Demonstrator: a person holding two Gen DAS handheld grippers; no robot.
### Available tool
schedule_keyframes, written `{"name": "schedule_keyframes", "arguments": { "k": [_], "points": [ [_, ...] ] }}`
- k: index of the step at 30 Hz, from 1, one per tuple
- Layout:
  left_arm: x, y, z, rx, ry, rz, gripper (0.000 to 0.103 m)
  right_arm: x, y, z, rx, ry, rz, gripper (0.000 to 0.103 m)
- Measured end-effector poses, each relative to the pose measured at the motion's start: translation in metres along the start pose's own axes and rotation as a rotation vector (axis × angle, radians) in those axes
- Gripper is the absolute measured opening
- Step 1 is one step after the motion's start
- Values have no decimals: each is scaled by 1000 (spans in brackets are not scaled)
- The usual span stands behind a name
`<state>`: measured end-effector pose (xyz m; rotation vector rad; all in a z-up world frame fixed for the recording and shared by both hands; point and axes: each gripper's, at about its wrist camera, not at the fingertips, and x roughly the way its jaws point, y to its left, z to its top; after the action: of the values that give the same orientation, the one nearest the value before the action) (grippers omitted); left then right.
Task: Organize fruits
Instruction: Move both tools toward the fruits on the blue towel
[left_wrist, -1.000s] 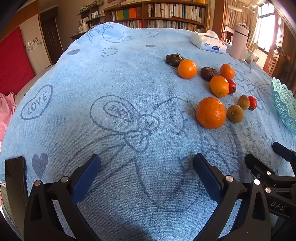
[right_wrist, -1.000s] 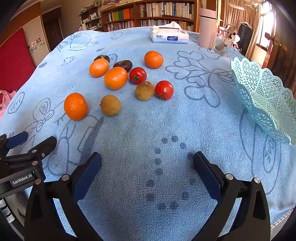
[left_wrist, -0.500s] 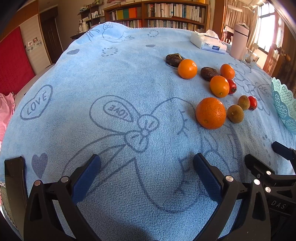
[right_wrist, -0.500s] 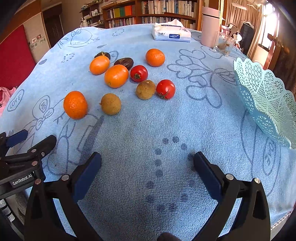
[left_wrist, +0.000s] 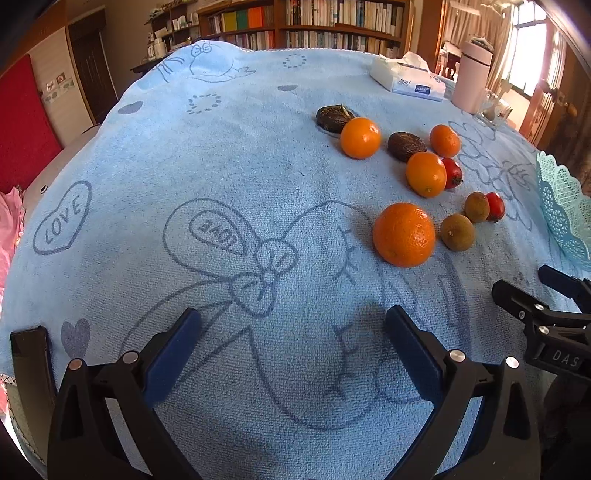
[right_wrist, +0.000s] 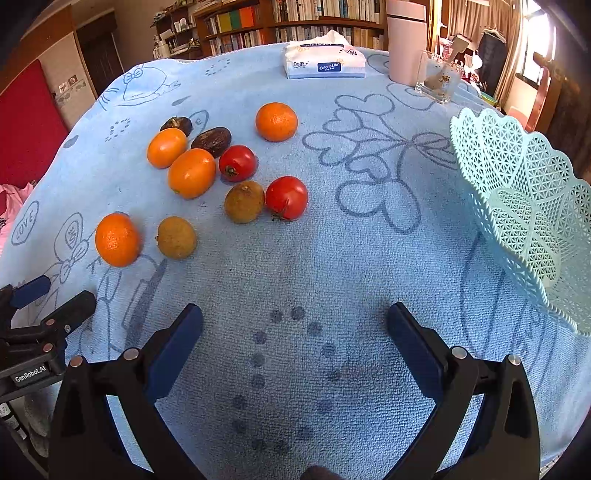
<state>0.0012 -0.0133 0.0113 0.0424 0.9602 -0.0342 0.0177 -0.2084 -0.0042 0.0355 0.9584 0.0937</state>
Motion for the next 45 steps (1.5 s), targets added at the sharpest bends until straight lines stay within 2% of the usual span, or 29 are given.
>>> {"name": "schedule_keyframes", "arguments": {
  "k": [6,14,19,33,40,45],
  "points": [
    [-8,-14,15,20,-53,10,98,1,0,-2,-14,-18,2,101],
    [16,-19,19,-9,10,-24,98,0,0,-2,-18,-17,-1,101],
    [18,-18,17,-1,-2,-23,98,1,2,-1,-27,-11,-14,101],
    [20,-24,15,25,-13,14,98,5,4,8,-80,34,-6,101],
    [21,-27,16,21,-12,26,98,4,4,7,-75,-1,-3,101],
    [17,-35,16,47,-33,67,98,2,-1,7,-61,-10,5,101]
  ]
}}
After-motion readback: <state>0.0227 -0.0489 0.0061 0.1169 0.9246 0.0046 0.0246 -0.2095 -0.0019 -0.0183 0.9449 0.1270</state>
